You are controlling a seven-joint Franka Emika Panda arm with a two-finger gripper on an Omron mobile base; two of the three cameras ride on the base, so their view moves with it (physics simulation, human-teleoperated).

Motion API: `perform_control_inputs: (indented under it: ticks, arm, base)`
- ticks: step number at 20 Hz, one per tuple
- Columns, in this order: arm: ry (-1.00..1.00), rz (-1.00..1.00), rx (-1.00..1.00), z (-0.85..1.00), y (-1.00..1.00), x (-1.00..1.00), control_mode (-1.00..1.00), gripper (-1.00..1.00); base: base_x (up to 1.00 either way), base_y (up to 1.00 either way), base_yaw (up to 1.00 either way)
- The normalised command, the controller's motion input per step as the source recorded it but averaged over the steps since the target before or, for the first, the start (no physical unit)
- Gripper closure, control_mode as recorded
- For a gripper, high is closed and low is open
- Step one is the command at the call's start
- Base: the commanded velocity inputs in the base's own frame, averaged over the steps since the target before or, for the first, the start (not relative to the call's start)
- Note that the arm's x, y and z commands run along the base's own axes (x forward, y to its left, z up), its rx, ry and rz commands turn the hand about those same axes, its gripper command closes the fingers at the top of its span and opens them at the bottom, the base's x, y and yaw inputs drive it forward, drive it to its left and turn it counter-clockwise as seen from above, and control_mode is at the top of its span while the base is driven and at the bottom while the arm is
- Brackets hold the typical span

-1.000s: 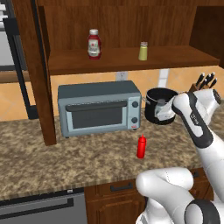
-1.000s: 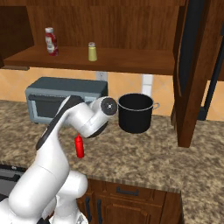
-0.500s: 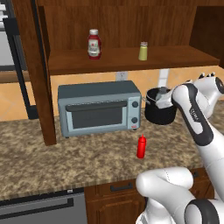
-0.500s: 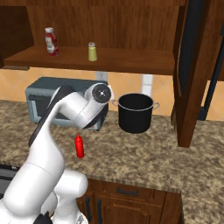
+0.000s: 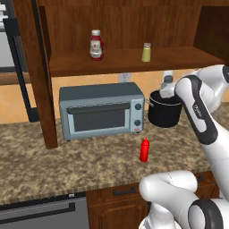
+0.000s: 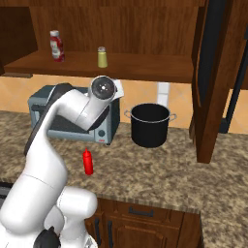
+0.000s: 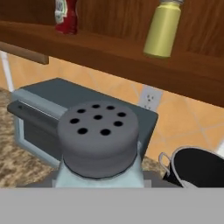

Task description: Put the shaker and condiment bottle from the counter next to their counterparts in the cabinet.

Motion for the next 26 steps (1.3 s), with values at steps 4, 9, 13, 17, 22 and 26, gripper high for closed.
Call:
perform_control_inputs:
  ticks: [4, 9, 13, 17, 22, 26]
  arm:
    - [-0.06, -0.07, 0.0, 0.52, 0.0, -0.01, -1.0, 1.0]
    - [-0.08, -0.05, 0.02, 0.45, 0.0, -0.1, -1.0, 1.0]
    - [-0.06, -0.04, 0.08, 0.34, 0.0, -0.11, -1.0, 1.0]
    - [-0.04, -0.03, 0.13, 0.24, 0.0, -0.09, -1.0, 1.0]
    - [0.0, -0.05, 0.03, 0.06, 0.0, 0.0, -1.0, 1.0]
    - [0.0, -0.07, 0.0, 0.03, 0.0, 0.15, -1.0, 1.0]
  base:
    - [0.0, 0.0, 0.0]
    - [0.0, 0.0, 0.0]
    - [0.0, 0.0, 0.0]
    - [0.0, 0.0, 0.0]
    - [0.0, 0.0, 0.0]
    - [0.0, 0.0, 0.0]
